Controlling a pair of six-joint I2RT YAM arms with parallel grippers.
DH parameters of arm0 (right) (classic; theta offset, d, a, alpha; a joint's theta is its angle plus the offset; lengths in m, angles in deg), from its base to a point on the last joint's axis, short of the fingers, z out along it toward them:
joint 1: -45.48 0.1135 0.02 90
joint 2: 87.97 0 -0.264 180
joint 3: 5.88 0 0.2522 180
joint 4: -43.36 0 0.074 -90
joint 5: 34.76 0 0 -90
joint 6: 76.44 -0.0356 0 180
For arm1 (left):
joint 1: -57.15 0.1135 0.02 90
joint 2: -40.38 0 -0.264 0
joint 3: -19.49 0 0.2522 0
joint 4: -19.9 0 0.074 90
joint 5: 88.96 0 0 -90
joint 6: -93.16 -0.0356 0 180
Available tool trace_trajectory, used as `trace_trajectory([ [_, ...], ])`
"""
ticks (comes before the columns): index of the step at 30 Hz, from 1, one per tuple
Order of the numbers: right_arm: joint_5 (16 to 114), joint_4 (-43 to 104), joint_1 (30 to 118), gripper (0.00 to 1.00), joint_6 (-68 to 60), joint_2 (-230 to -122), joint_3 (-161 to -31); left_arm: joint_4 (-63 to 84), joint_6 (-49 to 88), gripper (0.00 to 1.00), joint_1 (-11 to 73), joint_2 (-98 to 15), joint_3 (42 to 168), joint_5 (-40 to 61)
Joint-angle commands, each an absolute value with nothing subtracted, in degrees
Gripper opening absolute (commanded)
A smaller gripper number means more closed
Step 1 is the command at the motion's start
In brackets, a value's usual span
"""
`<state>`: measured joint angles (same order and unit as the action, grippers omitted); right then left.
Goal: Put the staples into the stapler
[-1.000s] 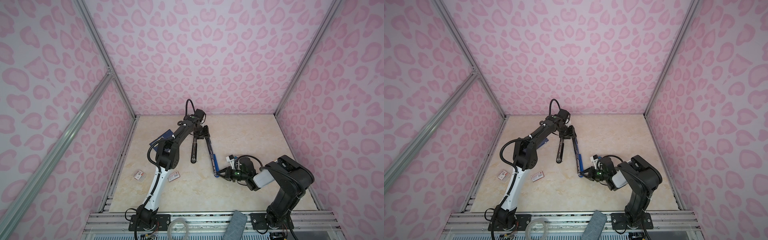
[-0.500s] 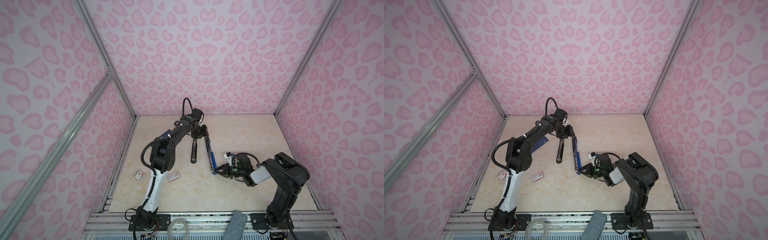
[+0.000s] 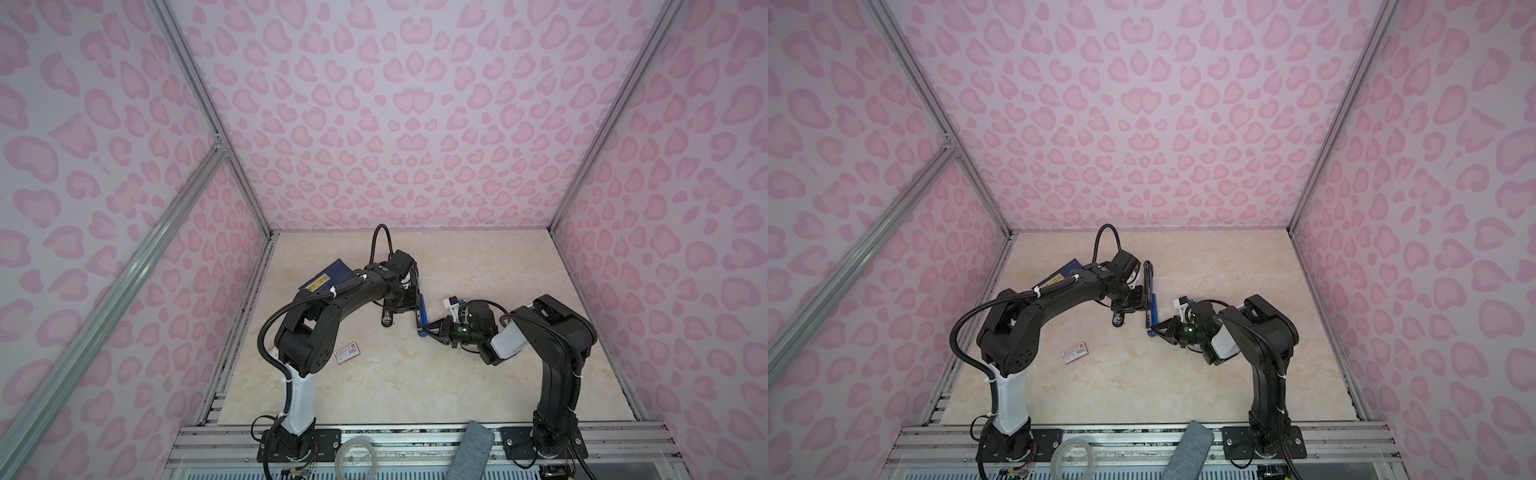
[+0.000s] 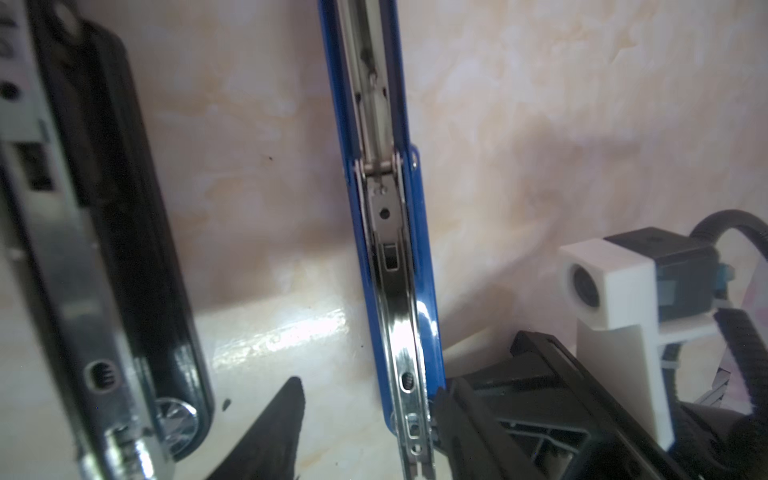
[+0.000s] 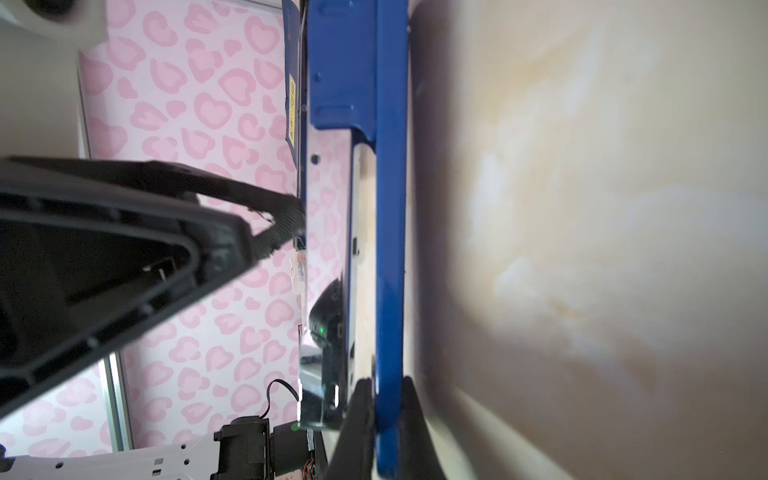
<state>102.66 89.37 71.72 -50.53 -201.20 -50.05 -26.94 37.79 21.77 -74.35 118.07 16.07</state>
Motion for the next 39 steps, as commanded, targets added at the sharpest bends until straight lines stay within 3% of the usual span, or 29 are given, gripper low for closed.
trace_trajectory([
  [1,102.05,92.44,71.92,0.00,-50.36,-201.88,-49.37,-22.38,40.24,0.58,20.73,-73.91,116.58,16.30],
  [8,102.00,94.15,72.12,0.00,-50.84,-203.11,-49.09,-22.16,40.54,0.52,19.58,-77.19,118.30,16.16],
  [17,101.50,95.10,71.73,0.00,-50.95,-202.59,-47.82,-23.64,39.60,0.12,19.27,-80.50,121.64,16.11],
  [20,101.21,95.34,71.18,0.09,-50.86,-201.93,-46.60,-24.90,38.63,0.03,19.27,-81.27,123.16,15.05],
  [24,100.86,95.66,70.10,0.23,-50.60,-200.71,-44.27,-26.51,38.14,0.03,19.27,-82.78,126.03,13.48],
  [28,100.50,96.63,68.49,0.29,-50.35,-198.76,-40.73,-28.81,37.97,0.03,19.18,-84.97,130.20,11.59],
  [39,100.16,96.36,65.29,0.30,-50.00,-193.44,-36.09,-32.09,39.32,0.06,17.79,-89.50,137.85,11.24],
])
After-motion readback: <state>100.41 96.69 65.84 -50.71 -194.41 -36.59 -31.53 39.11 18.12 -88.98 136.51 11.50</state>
